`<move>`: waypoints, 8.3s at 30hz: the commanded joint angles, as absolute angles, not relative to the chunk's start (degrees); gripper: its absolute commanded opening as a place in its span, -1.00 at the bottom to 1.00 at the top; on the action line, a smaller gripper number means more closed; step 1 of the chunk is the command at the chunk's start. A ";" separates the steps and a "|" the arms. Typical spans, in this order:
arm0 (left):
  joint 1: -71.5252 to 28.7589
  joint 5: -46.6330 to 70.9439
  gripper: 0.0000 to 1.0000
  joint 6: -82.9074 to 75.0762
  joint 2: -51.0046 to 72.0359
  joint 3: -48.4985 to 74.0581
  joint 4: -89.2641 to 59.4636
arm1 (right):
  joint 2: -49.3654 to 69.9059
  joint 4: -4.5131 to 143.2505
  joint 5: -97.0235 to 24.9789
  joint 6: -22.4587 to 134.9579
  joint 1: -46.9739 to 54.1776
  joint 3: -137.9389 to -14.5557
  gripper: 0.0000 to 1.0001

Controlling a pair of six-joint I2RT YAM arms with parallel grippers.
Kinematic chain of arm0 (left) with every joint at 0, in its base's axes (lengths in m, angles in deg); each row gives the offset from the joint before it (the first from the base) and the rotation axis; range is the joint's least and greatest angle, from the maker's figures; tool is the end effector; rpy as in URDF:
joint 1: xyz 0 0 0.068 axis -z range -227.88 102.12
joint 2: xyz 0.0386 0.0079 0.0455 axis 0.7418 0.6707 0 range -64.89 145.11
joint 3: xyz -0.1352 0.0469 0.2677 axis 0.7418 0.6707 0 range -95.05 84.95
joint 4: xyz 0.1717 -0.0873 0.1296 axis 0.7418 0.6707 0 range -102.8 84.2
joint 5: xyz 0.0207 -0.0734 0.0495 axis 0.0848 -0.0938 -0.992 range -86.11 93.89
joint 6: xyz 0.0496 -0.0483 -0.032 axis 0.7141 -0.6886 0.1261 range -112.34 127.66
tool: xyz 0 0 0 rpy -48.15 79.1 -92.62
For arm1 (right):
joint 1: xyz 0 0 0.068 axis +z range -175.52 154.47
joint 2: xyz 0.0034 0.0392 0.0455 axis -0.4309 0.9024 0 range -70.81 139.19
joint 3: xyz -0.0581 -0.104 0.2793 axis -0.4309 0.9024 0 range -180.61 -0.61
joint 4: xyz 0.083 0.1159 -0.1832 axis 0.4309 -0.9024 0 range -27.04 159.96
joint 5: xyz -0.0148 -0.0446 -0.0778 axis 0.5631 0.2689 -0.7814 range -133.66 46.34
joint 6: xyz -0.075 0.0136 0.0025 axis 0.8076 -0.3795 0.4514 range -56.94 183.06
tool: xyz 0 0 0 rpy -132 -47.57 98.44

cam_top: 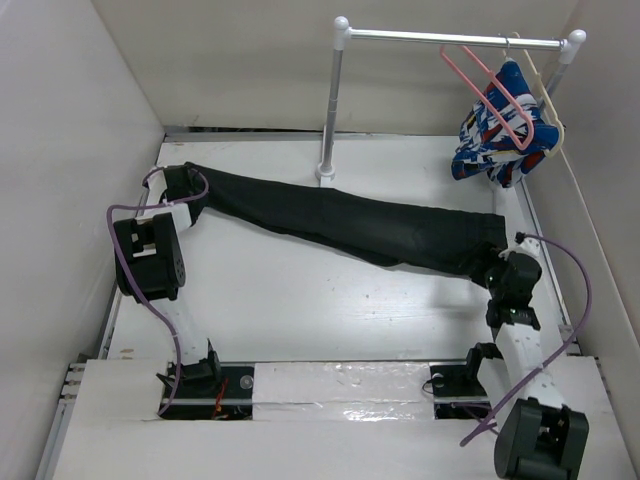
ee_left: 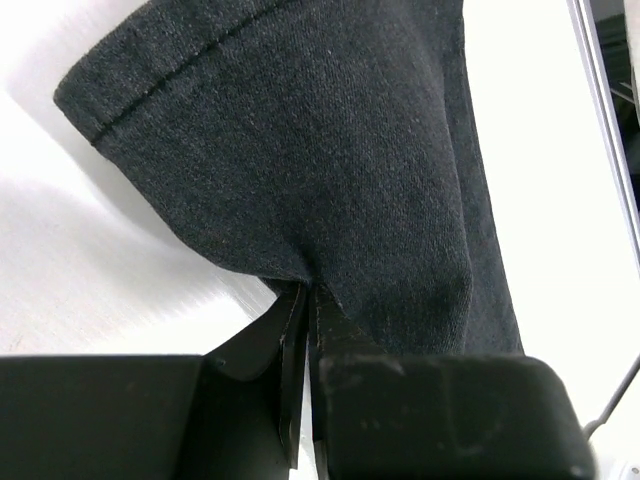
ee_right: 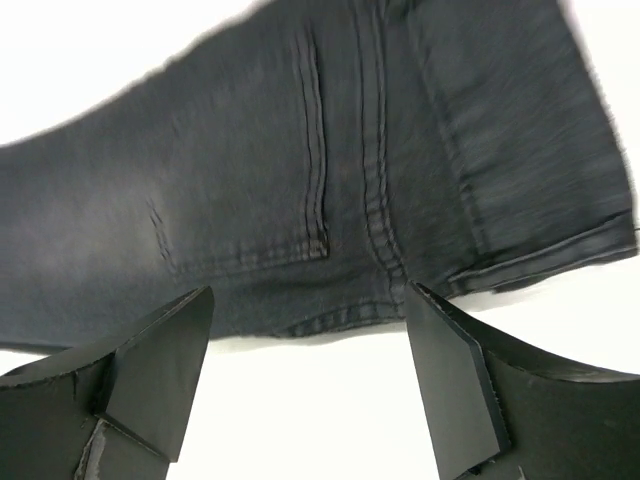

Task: Place the trousers on the hanger
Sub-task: Fold the trousers at the center of the board.

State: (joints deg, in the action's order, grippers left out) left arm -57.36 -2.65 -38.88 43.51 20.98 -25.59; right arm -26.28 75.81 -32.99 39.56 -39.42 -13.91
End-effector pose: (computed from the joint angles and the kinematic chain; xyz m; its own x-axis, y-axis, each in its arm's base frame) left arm 0.4185 0.0774 0.2149 -0.1676 -0.7592 -0.6290 -0.5540 0.6002 -0.5769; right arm 0.1455 -0.0236 0.2025 -0.3523 0.4908 -0.7968 0.2334 0.8706 0.4331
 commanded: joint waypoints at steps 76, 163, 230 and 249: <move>-64.67 -13.06 -1.00 -23.19 44.64 16.30 0.11 | -30.10 71.64 -32.85 46.45 -19.64 -19.78 0.48; 15.31 -10.61 -1.00 -42.17 37.56 38.20 -42.59 | -31.88 54.76 -53.87 55.15 4.26 -64.33 -1.00; -8.43 -14.29 -0.24 -35.32 -6.80 55.85 -29.31 | 15.15 86.57 -59.57 44.26 30.73 -40.62 -1.00; 9.24 -28.80 -0.61 -33.48 9.11 51.38 -29.32 | -19.70 67.99 -55.79 53.46 16.59 -34.85 -1.00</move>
